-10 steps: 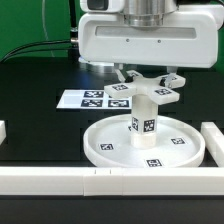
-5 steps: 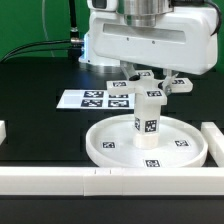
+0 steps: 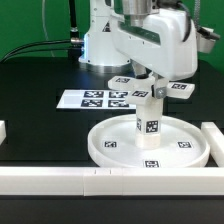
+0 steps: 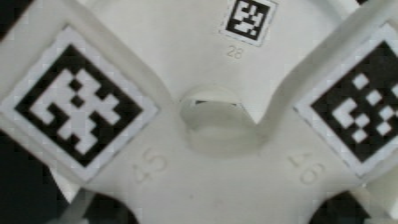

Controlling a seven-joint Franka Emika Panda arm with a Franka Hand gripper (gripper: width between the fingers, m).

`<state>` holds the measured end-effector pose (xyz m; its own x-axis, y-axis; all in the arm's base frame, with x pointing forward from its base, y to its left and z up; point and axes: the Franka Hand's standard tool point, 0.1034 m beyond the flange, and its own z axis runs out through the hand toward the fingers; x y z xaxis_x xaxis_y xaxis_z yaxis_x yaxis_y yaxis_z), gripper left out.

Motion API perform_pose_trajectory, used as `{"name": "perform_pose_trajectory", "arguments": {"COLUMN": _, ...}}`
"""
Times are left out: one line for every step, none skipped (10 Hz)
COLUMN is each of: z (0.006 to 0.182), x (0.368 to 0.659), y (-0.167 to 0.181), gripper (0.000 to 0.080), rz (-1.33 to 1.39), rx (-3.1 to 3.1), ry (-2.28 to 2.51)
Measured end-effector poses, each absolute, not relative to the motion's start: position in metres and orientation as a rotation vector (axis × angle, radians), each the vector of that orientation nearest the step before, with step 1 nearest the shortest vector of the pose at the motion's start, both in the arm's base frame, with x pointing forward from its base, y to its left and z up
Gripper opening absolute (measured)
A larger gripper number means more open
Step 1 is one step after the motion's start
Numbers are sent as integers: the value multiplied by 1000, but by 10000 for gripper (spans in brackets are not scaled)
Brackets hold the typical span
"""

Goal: Assemble round table

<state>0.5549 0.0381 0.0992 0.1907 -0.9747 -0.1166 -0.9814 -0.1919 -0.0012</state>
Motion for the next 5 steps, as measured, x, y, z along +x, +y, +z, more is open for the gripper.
{"name": "perform_pose_trajectory", "arguments": {"z": 99, "x": 555, "y": 38, "gripper": 448, "rz": 145, "rx": -2249, "ry": 2079}}
{"name": "perform_pose_trajectory", "arguments": {"z": 99, "x": 556, "y": 38, "gripper": 448, "rz": 144, "rx": -2148, "ry": 2177}}
{"name": "perform_pose_trajectory", "arguments": {"z": 99, "x": 557, "y": 38, "gripper": 448, "rz": 126, "rx": -2018, "ry": 2293}}
{"name": "perform_pose_trajectory", "arguments": {"z": 99, "x": 558, "y": 38, "gripper": 448, "rz": 116, "rx": -1935, "ry": 2363}}
{"name": "perform_pose_trajectory", "arguments": {"z": 99, "x": 559, "y": 39, "gripper": 448, "rz": 113, "rx": -1911, "ry": 2383}}
